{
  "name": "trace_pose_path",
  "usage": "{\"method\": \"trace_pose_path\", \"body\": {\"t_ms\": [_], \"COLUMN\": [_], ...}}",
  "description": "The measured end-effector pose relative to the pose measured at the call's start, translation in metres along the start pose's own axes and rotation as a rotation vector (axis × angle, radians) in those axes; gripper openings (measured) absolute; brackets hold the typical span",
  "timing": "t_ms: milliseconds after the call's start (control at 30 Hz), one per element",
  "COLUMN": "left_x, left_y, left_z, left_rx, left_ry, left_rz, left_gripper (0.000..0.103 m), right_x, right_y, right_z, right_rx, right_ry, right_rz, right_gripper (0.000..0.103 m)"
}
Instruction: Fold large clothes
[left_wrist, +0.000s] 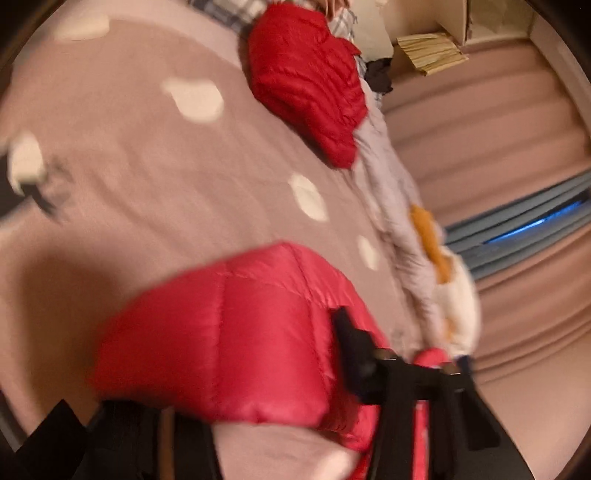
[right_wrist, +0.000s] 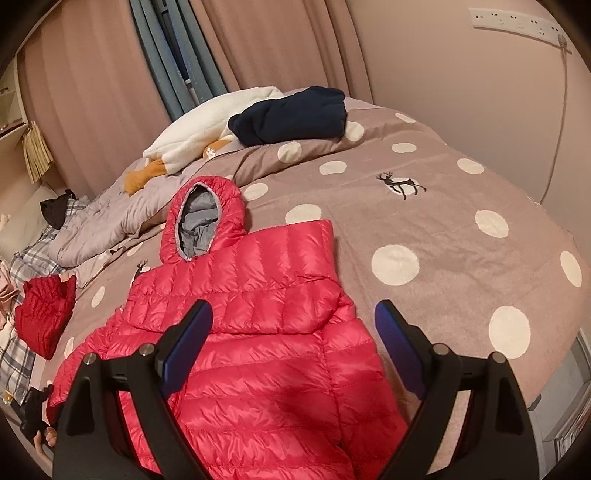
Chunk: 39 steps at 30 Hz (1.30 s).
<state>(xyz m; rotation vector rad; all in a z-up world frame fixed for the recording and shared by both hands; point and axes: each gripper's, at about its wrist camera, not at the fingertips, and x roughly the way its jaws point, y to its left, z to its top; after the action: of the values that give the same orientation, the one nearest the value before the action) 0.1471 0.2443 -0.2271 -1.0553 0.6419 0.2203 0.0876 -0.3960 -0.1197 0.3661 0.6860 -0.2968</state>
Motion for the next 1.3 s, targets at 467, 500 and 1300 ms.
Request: {"method": "trace_pose_path", "body": {"t_ms": [467, 500, 1300], "left_x": [-0.017, -0.015, 0.013], "left_y": [-0.12, -0.138, -0.269], "left_z": [-0.03, -0.038, -0.303], "left_rx": [0.445, 0.5, 1.077], "left_ry": [-0.218, -0.224, 0.0], "left_rz": [0.109, 0.094, -0.051], "left_gripper": [0.015, 0.015, 0.076], "right_x": [0.01, 0.009, -0.006], "right_y": [-0.013, -0.018, -0.075], "right_z": [0.0, 0.0, 0.007], "right_rx": [-0.002, 0.003, 0.012], "right_ry": [0.014, 0.014, -0.026], "right_rz": [-0.053, -0.052, -0.125], "right_gripper": [0.09, 0.09, 0.09]}}
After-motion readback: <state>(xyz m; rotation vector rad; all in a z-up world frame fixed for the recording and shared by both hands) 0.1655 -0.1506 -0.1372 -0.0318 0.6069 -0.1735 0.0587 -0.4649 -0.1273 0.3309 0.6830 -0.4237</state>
